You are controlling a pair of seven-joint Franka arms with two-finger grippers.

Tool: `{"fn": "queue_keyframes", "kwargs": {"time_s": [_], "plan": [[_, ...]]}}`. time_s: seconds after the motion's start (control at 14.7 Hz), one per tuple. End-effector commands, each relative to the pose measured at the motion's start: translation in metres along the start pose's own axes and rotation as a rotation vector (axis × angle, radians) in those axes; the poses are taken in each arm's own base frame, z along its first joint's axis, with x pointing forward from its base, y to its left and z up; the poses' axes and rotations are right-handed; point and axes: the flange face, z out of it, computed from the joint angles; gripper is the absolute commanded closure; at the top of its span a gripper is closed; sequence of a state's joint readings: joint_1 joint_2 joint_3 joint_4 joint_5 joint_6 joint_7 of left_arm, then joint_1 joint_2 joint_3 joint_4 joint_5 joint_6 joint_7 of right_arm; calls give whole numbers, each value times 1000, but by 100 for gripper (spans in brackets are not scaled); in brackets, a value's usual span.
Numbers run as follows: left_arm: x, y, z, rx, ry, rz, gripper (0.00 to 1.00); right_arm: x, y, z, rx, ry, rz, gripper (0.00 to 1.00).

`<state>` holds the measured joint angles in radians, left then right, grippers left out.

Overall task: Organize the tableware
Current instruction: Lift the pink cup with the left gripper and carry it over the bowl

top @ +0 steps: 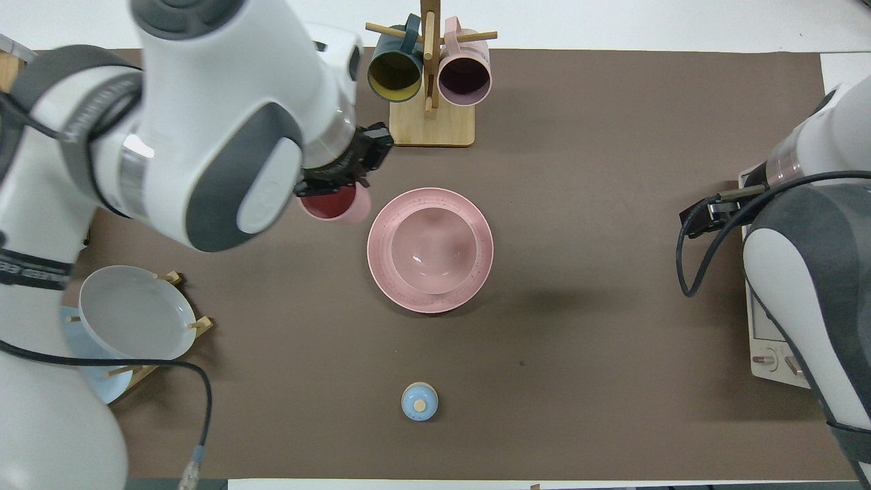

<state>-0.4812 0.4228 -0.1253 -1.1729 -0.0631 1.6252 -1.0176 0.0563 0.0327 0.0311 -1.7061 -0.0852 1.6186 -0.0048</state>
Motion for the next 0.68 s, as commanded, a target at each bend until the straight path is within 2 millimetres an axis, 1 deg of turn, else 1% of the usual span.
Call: {"fn": "queue_keyframes", "kwargs": {"time_s": [0.0,0.07,0.14,0.2,0.34,0.48,0.61], "plan": [[-18,29,43,-18,11,-48,100,-4,8,1,19,13,4,0],[-24,38,64,-8,14,-58,100,-5,10,2,26,9,8,0],[-29,46,78,-3,24,-65,100,-4,15,2,29,8,18,0],[-28,50,95,11,28,-68,100,-2,16,5,29,3,19,0],[-32,57,113,17,31,-54,100,-1,16,8,30,-6,18,0],[-35,56,130,31,28,-50,100,-4,15,8,32,-24,11,0],[-35,53,143,49,34,-45,100,-7,13,3,31,-16,12,0]]}}
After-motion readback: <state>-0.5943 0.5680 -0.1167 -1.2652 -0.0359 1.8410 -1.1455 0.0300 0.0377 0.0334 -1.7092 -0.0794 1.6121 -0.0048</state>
